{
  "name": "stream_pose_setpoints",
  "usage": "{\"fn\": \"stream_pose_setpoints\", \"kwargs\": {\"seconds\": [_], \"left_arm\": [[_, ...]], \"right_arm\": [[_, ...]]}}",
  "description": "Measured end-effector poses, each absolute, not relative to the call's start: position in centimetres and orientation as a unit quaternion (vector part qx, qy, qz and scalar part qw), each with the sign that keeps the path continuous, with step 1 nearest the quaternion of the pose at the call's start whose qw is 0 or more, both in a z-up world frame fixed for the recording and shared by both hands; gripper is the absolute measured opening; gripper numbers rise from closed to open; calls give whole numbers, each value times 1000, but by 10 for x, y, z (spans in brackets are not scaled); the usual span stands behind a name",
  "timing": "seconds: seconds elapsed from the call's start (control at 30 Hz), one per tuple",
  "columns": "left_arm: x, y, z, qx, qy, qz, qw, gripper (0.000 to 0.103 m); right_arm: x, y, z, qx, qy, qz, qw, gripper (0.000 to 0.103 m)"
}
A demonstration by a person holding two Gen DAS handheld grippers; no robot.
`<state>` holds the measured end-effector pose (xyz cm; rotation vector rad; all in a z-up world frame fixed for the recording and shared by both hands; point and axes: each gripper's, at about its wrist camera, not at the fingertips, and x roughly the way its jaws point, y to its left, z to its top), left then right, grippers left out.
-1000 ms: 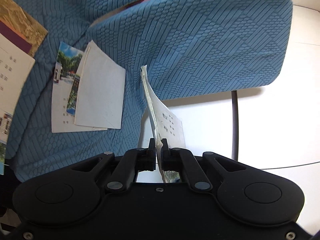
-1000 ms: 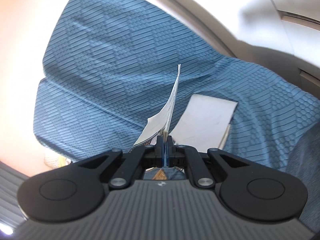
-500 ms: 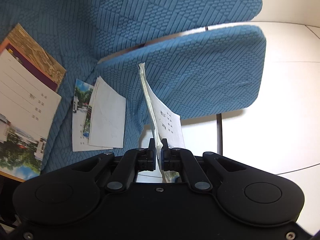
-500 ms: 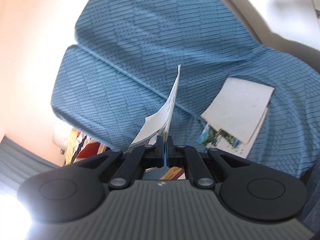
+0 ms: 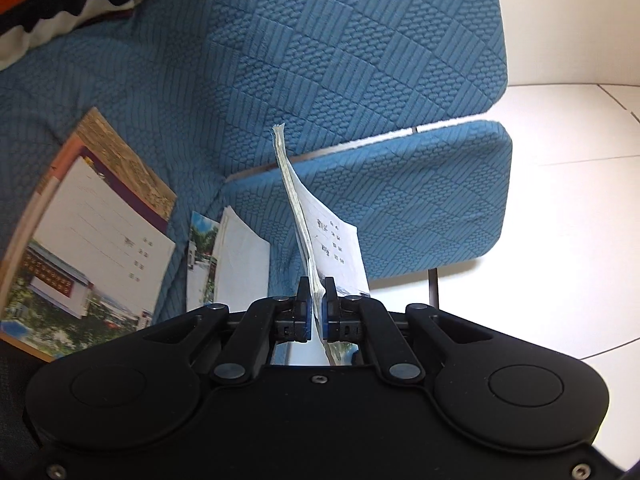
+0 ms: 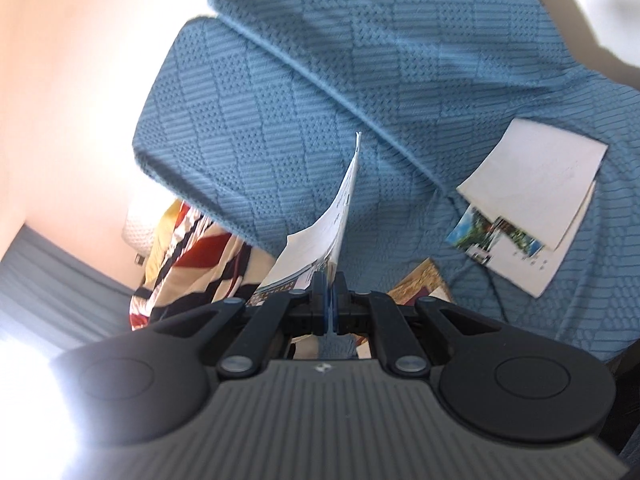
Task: Organize objects
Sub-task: 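Lift the photo booklet with both tools and carry it toward the book stack, then lower the photo booklet onto the stack and open both tools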
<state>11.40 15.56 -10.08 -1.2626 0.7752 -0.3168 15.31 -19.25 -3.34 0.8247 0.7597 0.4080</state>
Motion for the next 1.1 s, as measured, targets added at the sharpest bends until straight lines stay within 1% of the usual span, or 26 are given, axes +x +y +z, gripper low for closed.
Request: {"fn": "stream_pose_setpoints", "kwargs": {"seconds": [0.23,0.73,0.97,1.1], "left_arm": [[92,178,-134,-586,351,-118,721,4],[64,189,-219,-576,392,-44,716,5],[57,187,-239,-567,416,-20,711,5],[55,185,-243,-553,435,-9,711,5]], "right_arm": [[150,-172,-54,369,373,216,824,5],[148,-147,-132,331,431,227,808,5],[146,-147,-157,334,456,210,798,6],[145,-148,-169,332,471,196,793,8]]}}
